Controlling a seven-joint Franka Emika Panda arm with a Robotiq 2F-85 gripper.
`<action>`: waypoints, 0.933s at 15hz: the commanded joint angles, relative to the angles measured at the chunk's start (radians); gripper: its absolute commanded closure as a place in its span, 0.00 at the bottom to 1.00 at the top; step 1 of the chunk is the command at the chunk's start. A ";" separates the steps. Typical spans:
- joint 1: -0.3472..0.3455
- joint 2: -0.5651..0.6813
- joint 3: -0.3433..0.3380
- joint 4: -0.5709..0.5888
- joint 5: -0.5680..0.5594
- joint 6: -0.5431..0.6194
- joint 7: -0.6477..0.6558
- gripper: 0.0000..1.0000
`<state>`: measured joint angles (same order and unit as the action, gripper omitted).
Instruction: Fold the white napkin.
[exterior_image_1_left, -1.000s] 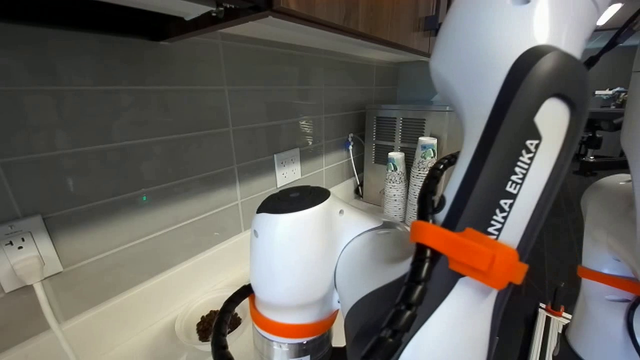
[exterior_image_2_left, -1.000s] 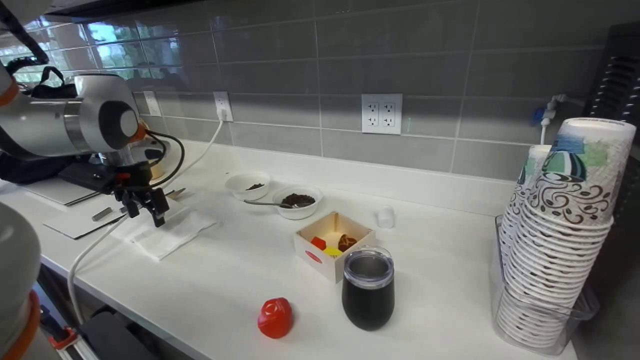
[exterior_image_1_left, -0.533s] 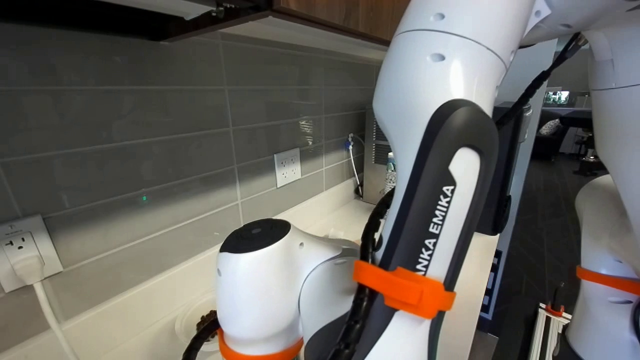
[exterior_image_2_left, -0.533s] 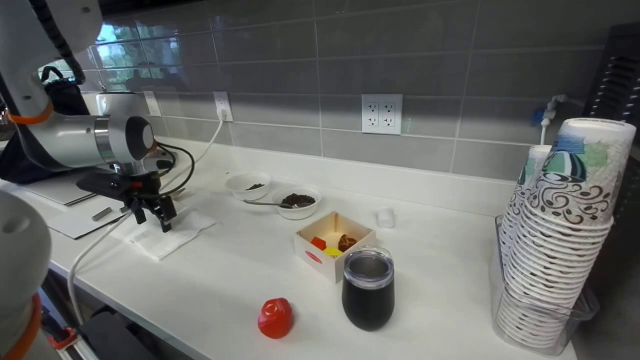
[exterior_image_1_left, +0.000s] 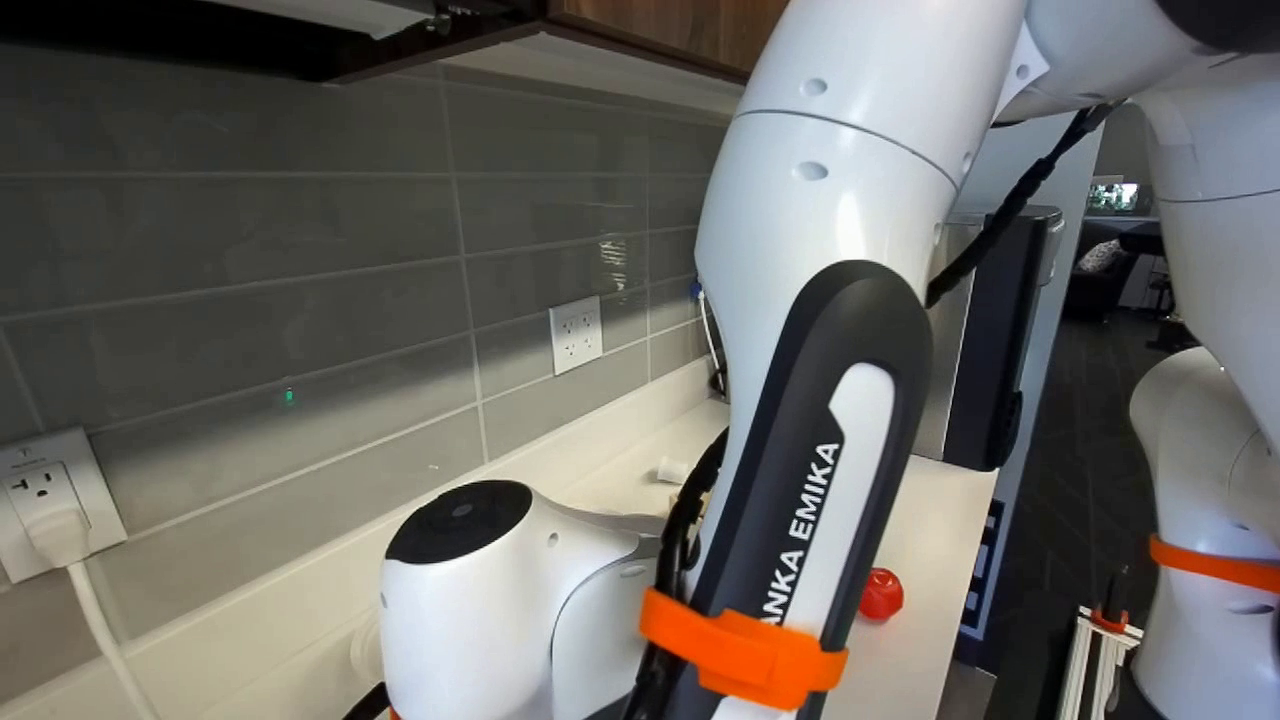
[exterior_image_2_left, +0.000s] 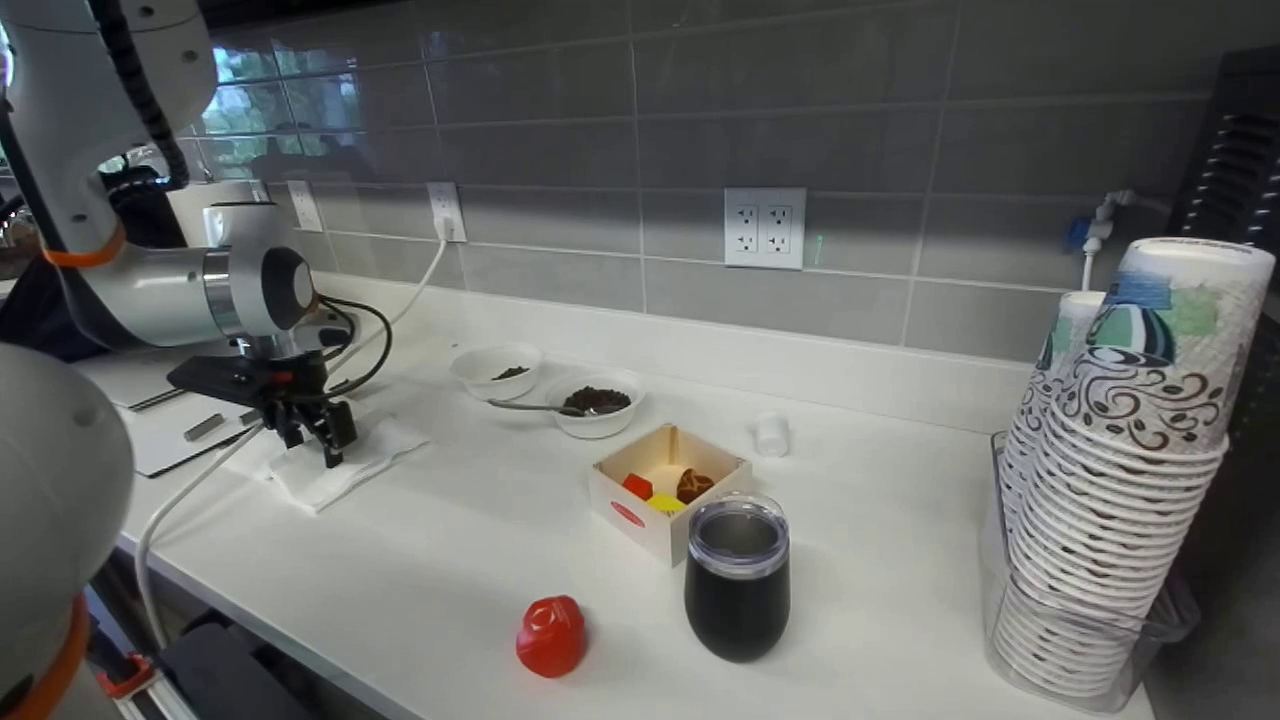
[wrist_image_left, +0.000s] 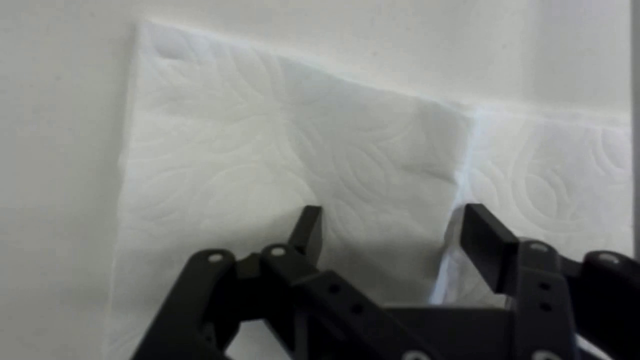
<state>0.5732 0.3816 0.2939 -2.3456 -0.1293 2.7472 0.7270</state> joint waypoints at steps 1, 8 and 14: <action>0.053 0.014 -0.055 0.040 -0.010 -0.013 0.005 0.58; 0.059 -0.055 -0.088 0.023 0.012 -0.060 -0.002 1.00; 0.018 -0.220 -0.062 -0.027 0.005 -0.226 -0.055 0.99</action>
<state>0.6189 0.2947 0.2121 -2.3150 -0.1270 2.6132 0.7192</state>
